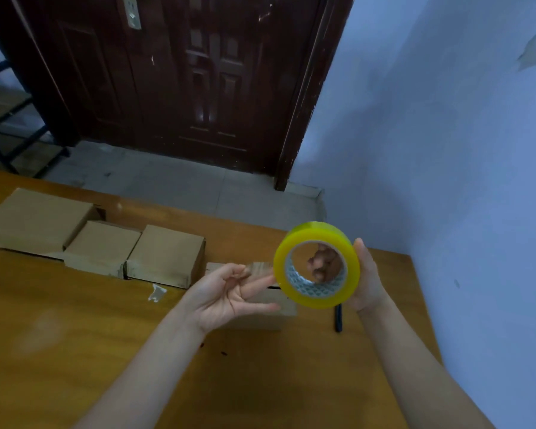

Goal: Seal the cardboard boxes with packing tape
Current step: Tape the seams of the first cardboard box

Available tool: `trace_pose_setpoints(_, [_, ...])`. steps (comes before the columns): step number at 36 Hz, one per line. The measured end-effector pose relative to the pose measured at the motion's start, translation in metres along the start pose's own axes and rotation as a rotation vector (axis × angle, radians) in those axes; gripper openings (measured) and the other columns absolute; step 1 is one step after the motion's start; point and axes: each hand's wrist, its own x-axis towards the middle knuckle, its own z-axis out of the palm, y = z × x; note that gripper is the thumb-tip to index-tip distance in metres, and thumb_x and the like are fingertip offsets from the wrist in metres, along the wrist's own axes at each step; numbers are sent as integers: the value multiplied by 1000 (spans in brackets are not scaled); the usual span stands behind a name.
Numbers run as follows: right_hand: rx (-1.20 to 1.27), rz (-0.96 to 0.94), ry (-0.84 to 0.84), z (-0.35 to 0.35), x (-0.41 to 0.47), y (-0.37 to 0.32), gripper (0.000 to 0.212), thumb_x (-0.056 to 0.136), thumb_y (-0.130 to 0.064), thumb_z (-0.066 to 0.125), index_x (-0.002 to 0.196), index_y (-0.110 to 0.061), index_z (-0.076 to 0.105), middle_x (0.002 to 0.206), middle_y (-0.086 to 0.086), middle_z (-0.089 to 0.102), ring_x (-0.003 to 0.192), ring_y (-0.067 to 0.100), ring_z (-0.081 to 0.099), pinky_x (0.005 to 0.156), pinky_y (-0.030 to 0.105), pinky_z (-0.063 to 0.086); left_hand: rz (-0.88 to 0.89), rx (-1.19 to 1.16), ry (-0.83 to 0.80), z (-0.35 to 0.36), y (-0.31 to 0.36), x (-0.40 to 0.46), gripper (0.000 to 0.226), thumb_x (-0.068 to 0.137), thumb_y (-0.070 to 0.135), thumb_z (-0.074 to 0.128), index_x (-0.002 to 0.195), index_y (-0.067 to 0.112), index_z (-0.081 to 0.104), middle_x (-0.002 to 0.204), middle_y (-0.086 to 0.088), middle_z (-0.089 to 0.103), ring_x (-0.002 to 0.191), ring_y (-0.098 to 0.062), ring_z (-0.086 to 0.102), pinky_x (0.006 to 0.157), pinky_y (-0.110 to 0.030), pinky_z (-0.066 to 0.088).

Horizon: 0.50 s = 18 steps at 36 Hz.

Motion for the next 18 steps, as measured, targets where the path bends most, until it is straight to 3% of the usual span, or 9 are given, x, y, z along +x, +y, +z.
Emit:
trace_pose_setpoints(2, [66, 6, -29, 4, 1, -4, 48, 82, -56, 61, 82, -9, 74, 71, 3, 70, 71, 16, 68, 67, 26, 54, -10, -1, 1, -2, -2, 3, 28, 100, 12, 33, 73, 11, 42, 97, -30, 68, 85, -41, 70, 66, -75, 39])
trace_pose_setpoints(4, [56, 63, -36, 7, 2, -8, 44, 82, -52, 63, 82, -9, 73, 61, 3, 65, 60, 16, 64, 60, 25, 53, 7, 68, 29, -5, 0, 5, 27, 100, 11, 33, 75, 9, 44, 94, -27, 69, 81, -38, 71, 67, -71, 43])
trace_pose_setpoints(7, [-141, 141, 4, 4, 1, -11, 45, 73, -55, 70, 66, -10, 69, 50, 6, 58, 45, 17, 56, 49, 26, 48, 77, 406, 113, -8, 8, 4, 21, 99, 8, 36, 86, 1, 51, 84, -16, 71, 75, -27, 72, 81, -66, 48])
trace_pose_setpoints(10, [-264, 174, -38, 0, 2, -14, 46, 74, -55, 67, 63, -11, 67, 49, 8, 58, 42, 17, 55, 48, 25, 47, 112, 685, 199, -9, 18, 3, 9, 96, 5, 46, 91, 2, 53, 95, -16, 70, 84, -27, 71, 91, -62, 45])
trace_pose_setpoints(18, [-238, 284, -108, -18, 17, -15, 54, 72, -62, 67, 69, -8, 64, 47, 3, 56, 41, 13, 52, 48, 23, 47, 172, 887, 349, -2, 33, 4, 18, 88, 3, 59, 71, 9, 59, 63, 0, 66, 67, -15, 62, 82, -47, 51])
